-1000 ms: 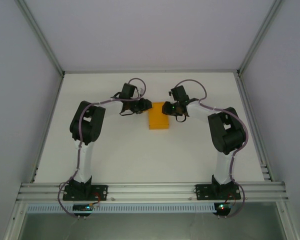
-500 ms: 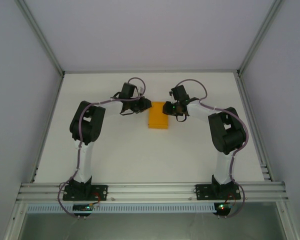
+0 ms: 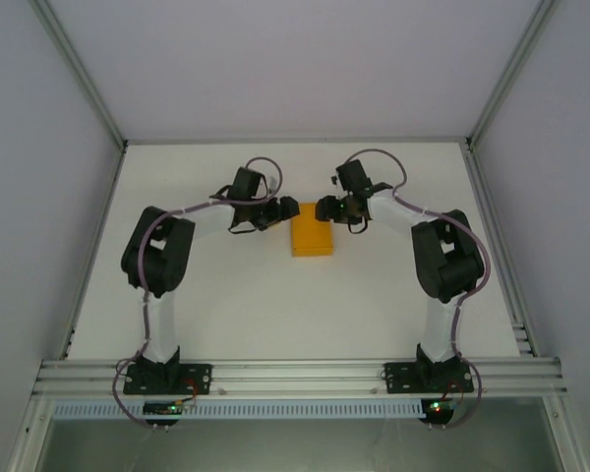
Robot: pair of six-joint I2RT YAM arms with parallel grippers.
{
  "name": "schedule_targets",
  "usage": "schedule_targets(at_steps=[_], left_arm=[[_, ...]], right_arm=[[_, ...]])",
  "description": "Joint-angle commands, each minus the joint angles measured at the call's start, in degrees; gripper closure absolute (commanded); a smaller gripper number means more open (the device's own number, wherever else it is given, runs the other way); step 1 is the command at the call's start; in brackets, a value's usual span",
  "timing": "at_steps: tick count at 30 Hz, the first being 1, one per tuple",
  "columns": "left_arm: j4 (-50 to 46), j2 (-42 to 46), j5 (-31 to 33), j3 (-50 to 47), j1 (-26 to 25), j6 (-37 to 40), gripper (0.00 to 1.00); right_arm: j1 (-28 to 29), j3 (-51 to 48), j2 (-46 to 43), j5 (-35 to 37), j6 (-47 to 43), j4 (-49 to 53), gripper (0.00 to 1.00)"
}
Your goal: Assemble paper box
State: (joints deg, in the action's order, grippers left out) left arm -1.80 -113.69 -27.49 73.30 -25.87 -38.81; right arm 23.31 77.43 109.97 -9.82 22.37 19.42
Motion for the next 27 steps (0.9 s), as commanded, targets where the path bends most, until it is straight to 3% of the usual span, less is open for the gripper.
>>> schedule_targets(at_steps=[1, 2, 3, 4, 5, 6, 10, 14, 17, 20, 23, 27], left_arm=[[-1.7, 7.5, 2.5, -1.5, 0.1, 2.7, 0.07], [-2.3, 9.3, 3.5, -2.4, 0.3, 3.3, 0.00], [-2.9, 11.1, 4.5, -3.2, 0.6, 3.7, 0.00], [-3.6, 13.1, 5.8, -4.3, 0.9, 4.3, 0.00], [-4.4, 15.6, 7.9, -5.7, 1.3, 5.1, 0.01], [-5.3, 18.3, 10.5, -7.1, 1.8, 6.0, 0.00], [-9.2, 32.1, 30.1, -16.3, 5.0, 11.7, 0.00], [-6.9, 41.7, 47.5, -27.4, 12.9, 18.9, 0.00], [7.1, 43.3, 47.5, -37.9, 19.9, 25.5, 0.00], [22.9, 41.5, 46.5, -46.2, 22.4, 29.3, 0.00], [41.5, 38.6, 45.3, -53.6, 22.9, 32.4, 0.00], [44.6, 36.7, 41.1, -53.1, 24.2, 34.3, 0.00]], right_arm=[[-0.5, 2.6, -5.2, -0.2, -1.5, 2.2, 0.35], [-0.5, 2.2, -6.7, 0.1, -2.2, 2.2, 0.31], [-0.5, 1.5, -8.3, 0.4, -2.6, 2.2, 0.27], [-0.7, 0.4, -10.2, 0.8, -3.0, 1.9, 0.20], [-0.8, -1.7, -12.7, 1.7, -3.6, 1.3, 0.06], [-1.0, -4.2, -15.5, 3.2, -4.1, 0.4, 0.01], [-3.1, -19.5, -30.7, 11.9, -8.2, -5.2, 0.01], [-8.9, -35.5, -43.2, 19.2, -15.8, -13.3, 0.01], [-14.8, -47.8, -47.0, 20.7, -16.7, -28.5, 0.01], [-20.9, -57.1, -44.3, 14.4, -17.2, -46.0, 0.01], [-22.3, -65.3, -33.4, 11.9, -22.2, -75.0, 0.01], [-24.4, -62.6, -17.0, 7.5, -19.9, -90.0, 0.01]])
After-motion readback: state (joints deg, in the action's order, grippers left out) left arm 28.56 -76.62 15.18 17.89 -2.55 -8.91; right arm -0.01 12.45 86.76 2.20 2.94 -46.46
